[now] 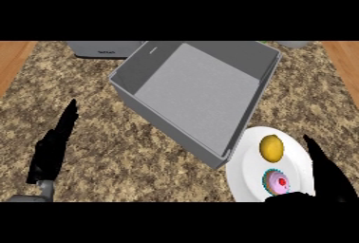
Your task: Pick the cupcake from the plate and place it in the cardboard box
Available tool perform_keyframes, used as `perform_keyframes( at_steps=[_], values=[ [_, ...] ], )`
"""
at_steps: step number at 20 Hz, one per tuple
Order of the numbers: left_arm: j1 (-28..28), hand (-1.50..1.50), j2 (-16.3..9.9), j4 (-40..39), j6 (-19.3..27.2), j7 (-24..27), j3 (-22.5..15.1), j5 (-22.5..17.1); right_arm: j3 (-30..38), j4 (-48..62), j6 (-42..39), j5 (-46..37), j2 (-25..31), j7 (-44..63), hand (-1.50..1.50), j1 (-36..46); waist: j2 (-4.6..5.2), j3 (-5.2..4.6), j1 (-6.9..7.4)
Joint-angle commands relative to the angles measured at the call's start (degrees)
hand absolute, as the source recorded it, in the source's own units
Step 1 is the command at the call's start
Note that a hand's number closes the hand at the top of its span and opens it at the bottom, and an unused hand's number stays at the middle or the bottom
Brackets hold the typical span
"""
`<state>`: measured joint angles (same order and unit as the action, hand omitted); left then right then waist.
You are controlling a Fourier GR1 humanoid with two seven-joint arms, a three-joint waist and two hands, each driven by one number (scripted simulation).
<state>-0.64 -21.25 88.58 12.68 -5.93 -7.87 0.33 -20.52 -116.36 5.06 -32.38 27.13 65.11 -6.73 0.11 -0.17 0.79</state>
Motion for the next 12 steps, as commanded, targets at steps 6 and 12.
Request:
perform_keyframes(
  at_steps=[6,12],
  values=[
    [0.7,0.0,1.3,-2.7,-0.3,2.9,1.3,0.8,-2.6,3.8,-5.2,-6.0,-7.5,14.1,-1.5,3.4,-0.01,0.07,-0.66],
    [3.2,0.0,2.3,0.3,0.0,2.0,0.9,1.9,-2.0,6.7,-5.6,-8.6,-11.7,12.5,-1.5,3.0,-0.13,0.13,-0.59]
  ],
)
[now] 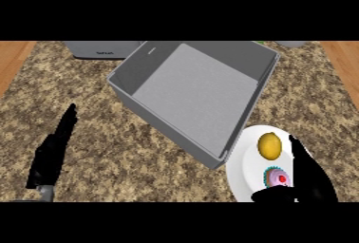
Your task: Pick the cupcake from the plate and place it in the cardboard box
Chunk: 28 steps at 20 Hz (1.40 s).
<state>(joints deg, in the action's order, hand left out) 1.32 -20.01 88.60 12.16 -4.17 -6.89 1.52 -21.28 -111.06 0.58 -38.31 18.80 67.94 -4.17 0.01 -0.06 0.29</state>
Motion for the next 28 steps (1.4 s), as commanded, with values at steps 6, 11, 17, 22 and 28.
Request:
perform_keyframes(
  at_steps=[6,11,17,22,28],
  values=[
    [-0.7,0.0,-0.8,1.4,-2.1,-1.8,2.5,0.3,0.9,1.8,-4.7,-4.6,-6.0,8.8,-1.5,2.0,-0.04,0.03,-0.14],
    [-1.9,0.0,4.2,-0.8,0.8,-2.2,-0.7,4.4,1.6,4.7,-2.8,-7.4,-7.9,3.1,-1.5,-1.8,0.01,0.05,-0.41],
    [2.5,0.0,1.7,1.5,-3.6,1.4,3.6,2.1,3.4,3.1,-3.1,-9.8,-10.3,0.5,-1.5,-3.7,-0.07,0.05,-0.26],
    [-3.1,0.0,3.0,-3.9,-3.9,1.1,5.2,2.6,2.3,8.4,-2.3,-13.5,-15.8,0.9,-1.5,-0.9,0.01,0.04,-0.38],
    [-0.2,0.0,4.4,0.5,-3.7,-1.4,3.6,5.4,5.1,11.4,-3.1,-13.2,-15.6,-3.3,-1.5,-3.1,-0.05,0.06,-0.24]
  ],
)
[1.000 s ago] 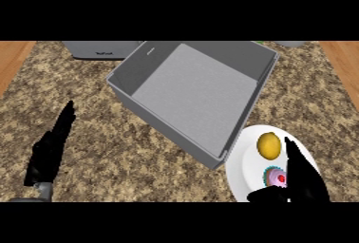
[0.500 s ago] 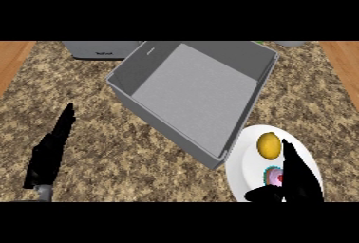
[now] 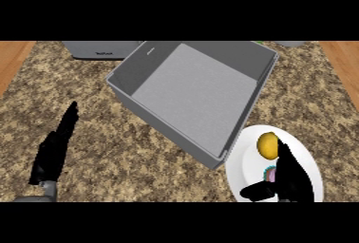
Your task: Pick the cupcake from the plate and place it in the cardboard box
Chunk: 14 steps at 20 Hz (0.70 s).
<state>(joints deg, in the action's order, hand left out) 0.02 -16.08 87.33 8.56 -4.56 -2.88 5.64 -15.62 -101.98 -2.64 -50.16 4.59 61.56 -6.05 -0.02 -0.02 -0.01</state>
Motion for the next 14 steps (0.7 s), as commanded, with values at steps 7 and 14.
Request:
perform_keyframes(
  at_steps=[7,14],
  values=[
    [2.2,0.0,1.3,4.4,-2.6,-2.3,1.7,1.7,4.0,3.0,-0.3,2.5,-1.4,-2.6,1.5,-1.7,-0.02,0.02,-0.01],
    [0.6,0.0,0.9,5.8,-3.5,-4.9,2.9,1.4,0.2,5.7,5.1,-12.7,0.2,-1.8,1.5,-1.3,-0.05,0.02,0.01]
  ],
)
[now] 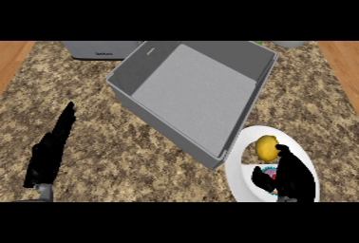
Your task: Pick the cupcake from the plate and place it in the cardboard box
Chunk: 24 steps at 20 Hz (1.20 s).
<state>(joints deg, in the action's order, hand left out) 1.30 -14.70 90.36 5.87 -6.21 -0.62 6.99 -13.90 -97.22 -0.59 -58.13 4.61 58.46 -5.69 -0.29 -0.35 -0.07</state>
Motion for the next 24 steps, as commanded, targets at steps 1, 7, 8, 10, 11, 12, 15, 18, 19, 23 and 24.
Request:
perform_keyframes(
  at_steps=[1,7,8,10,11,12,15,18,19,23,24],
  values=[
    [-0.5,0.0,0.5,-3.3,-0.6,3.0,1.1,0.5,0.1,1.1,-0.4,-4.9,0.9,2.3,1.5,3.2,0.29,0.33,0.08],
    [-2.9,0.0,1.5,-1.1,-0.6,1.2,-2.2,1.2,-2.1,7.5,-10.9,4.5,19.4,-30.6,1.5,14.9,1.7,0.64,4.91],
    [-2.4,0.0,1.2,-1.5,-1.1,1.6,-1.7,0.7,-1.6,9.1,-10.6,5.8,21.0,-35.1,1.5,15.8,1.77,0.66,5.05],
    [-3.6,0.0,1.2,-1.0,-1.1,0.3,-2.0,0.9,1.4,12.9,-11.0,8.4,25.0,-42.9,1.5,20.3,1.7,0.72,4.61],
    [-4.2,0.0,1.7,-2.0,-0.3,0.8,-1.8,1.4,2.2,15.9,-9.9,9.1,26.1,-47.1,1.5,22.0,1.78,0.67,4.14],
    [-5.3,0.0,2.0,-2.8,0.4,0.9,-1.9,2.1,3.3,18.7,-10.5,10.0,27.6,-50.4,1.5,24.7,1.75,0.61,3.78],
    [-1.7,0.0,2.4,-1.9,-0.1,2.1,-2.5,1.8,6.9,27.7,-6.9,10.7,30.9,-60.7,1.5,30.0,1.23,0.53,3.58],
    [-3.8,0.0,0.7,-0.7,-1.1,-1.0,-0.7,1.0,7.5,39.6,-1.7,8.6,28.2,-65.8,1.5,37.1,1.03,0.5,2.95],
    [-3.9,0.0,2.0,-2.4,-0.3,0.3,-1.6,1.9,9.3,40.7,-1.4,10.1,28.5,-68.0,1.5,38.9,0.93,0.46,2.3],
    [-4.6,0.0,1.3,-2.9,-0.3,0.2,0.3,0.9,13.8,40.0,-6.3,20.2,25.5,-74.8,1.5,43.7,0.76,0.44,1.98],
    [-3.3,0.0,1.5,-3.5,-1.2,0.5,-0.1,0.4,14.3,39.5,-5.0,21.7,24.5,-77.9,1.5,42.5,0.67,0.44,1.54]
  ],
)
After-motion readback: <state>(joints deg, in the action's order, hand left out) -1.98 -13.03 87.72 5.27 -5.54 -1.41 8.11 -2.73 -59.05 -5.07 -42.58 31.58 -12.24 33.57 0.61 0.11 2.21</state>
